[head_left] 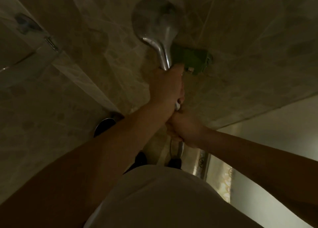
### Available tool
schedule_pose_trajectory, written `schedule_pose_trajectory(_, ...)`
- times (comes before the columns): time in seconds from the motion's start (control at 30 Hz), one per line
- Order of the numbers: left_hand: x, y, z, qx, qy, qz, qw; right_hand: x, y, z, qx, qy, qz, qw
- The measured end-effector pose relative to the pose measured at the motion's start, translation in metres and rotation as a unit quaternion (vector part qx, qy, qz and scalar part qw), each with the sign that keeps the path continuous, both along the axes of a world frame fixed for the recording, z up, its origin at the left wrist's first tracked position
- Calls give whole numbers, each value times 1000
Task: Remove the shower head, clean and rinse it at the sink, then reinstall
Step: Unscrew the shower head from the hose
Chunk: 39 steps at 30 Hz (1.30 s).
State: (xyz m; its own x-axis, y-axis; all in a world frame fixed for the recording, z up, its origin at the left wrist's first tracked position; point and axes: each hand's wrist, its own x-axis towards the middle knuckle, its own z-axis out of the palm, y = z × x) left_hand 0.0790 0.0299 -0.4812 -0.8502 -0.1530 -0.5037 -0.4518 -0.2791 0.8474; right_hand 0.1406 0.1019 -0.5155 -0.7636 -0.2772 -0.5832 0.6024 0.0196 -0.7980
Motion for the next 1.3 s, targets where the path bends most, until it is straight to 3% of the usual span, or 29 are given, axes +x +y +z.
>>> schedule_pose_trajectory(0.13,0,8,-19,-114,-26,134,984,-3,0,-17,240,119,46,962)
schedule_pose_trajectory(0.2,-3,-2,-26,-29,-61,118,991,-8,2,-20,256,117,49,958)
schedule_pose_trajectory(0.3,-12,-30,-28,210,-31,-17,977,-25,10,-10,78,-27,98,992)
schedule_pose_trajectory(0.4,-19,-53,-26,402,58,-78,910,-43,12,0,-85,-167,240,952)
schedule_pose_trajectory(0.47,-23,-54,-26,500,59,-111,857,-50,7,1,-139,-205,274,929)
schedule_pose_trajectory(0.5,-27,-54,-28,505,52,-121,853,-51,5,0,-148,-216,266,928)
schedule_pose_trajectory(0.57,-34,-52,-36,398,56,-114,908,-48,1,-9,-111,-211,224,945)
schedule_pose_trajectory(0.67,-32,-42,-41,169,-41,23,985,-39,-7,-26,101,-57,133,984)
schedule_pose_trajectory(0.73,-25,-33,-47,54,-86,136,986,-35,-10,-35,267,115,124,949)
schedule_pose_trajectory(0.77,-21,-31,-50,37,-89,164,982,-34,-10,-36,313,159,131,927)
schedule_pose_trajectory(0.83,-15,-31,-53,56,-84,172,980,-35,-6,-35,337,169,160,912)
schedule_pose_trajectory(0.87,-12,-35,-53,82,-81,157,981,-36,-2,-33,316,137,170,923)
schedule_pose_trajectory(0.97,-8,-47,-45,234,-36,88,968,-38,5,-23,133,-28,177,975)
schedule_pose_trajectory(1.03,-9,-53,-39,335,-2,49,941,-42,7,-14,48,-85,225,969)
schedule_pose_trajectory(1.1,-13,-56,-35,379,15,6,925,-46,7,-5,14,-110,258,960)
schedule_pose_trajectory(1.2,-23,-53,-31,321,12,-21,947,-46,4,-2,26,-100,224,969)
schedule_pose_trajectory(1.3,-24,-39,-32,179,-67,68,979,-40,0,-7,147,6,150,978)
